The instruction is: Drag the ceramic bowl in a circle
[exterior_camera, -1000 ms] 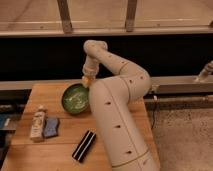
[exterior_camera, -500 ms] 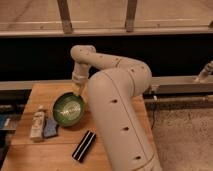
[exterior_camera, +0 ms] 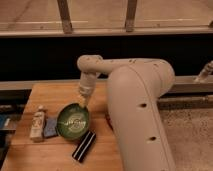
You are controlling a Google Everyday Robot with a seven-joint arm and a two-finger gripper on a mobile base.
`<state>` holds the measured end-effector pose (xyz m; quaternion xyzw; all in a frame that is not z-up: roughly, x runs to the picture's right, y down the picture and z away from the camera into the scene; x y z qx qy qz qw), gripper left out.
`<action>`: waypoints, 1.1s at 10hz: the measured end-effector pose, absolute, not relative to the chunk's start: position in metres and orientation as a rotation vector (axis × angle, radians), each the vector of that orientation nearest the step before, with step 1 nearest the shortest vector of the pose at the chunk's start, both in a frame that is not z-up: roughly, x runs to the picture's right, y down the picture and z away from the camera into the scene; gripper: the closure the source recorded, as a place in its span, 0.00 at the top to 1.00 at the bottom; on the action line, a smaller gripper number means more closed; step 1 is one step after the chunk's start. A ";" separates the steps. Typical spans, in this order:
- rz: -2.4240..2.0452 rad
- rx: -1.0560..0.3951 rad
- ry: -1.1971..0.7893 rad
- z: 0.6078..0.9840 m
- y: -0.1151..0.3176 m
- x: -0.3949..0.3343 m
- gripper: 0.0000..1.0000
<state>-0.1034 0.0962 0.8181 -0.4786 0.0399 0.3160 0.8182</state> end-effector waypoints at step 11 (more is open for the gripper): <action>0.673 -0.899 0.141 0.891 -0.004 -0.102 0.00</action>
